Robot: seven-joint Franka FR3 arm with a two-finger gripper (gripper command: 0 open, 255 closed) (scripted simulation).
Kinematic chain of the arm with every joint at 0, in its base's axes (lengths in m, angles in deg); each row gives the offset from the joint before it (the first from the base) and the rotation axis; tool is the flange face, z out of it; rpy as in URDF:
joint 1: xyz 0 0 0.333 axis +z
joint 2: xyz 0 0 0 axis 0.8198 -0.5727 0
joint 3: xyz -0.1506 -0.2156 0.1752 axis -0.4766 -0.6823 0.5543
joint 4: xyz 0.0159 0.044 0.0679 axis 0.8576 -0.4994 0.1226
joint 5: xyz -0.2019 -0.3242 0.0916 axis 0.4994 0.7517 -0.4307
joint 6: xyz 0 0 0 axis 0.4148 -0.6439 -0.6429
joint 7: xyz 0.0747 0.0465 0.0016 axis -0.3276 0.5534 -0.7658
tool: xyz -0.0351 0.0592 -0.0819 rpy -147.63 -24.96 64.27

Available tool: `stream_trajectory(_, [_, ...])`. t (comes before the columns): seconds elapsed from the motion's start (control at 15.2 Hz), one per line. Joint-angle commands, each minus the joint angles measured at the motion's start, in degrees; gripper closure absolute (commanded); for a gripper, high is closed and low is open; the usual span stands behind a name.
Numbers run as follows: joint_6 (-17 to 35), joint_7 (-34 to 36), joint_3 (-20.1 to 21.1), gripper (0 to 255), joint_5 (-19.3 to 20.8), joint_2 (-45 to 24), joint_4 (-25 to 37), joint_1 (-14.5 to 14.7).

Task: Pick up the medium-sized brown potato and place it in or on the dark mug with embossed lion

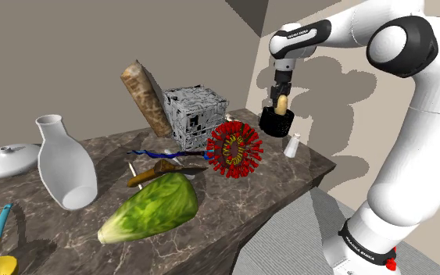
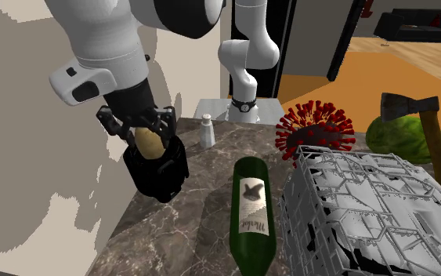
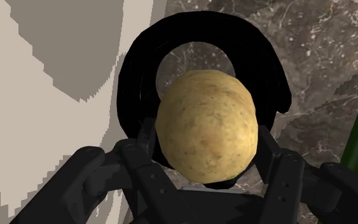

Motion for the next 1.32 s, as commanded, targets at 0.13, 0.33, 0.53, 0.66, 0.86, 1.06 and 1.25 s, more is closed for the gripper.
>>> stream_trajectory(0.13, [0.09,0.02,-0.01,255,0.01,-0.04,-0.06,-0.01])
stream_trajectory(0.33, [0.07,0.01,-0.01,0,0.0,-0.06,-0.03,-0.01])
stream_trajectory(0.53, [0.07,0.01,0.0,0,0.0,-0.06,-0.03,-0.01])
stream_trajectory(0.66, [-1.84,0.0,0.01,0,-0.01,-0.05,1.88,0.01])
stream_trajectory(0.86, [-7.37,-0.1,0.04,0,-0.14,-0.57,7.91,0.01])
stream_trajectory(1.06, [-7.37,-0.1,0.04,0,-0.14,-0.56,7.91,0.0])
stream_trajectory(1.25, [-7.37,-0.1,0.04,0,-0.14,-0.57,7.91,0.0])
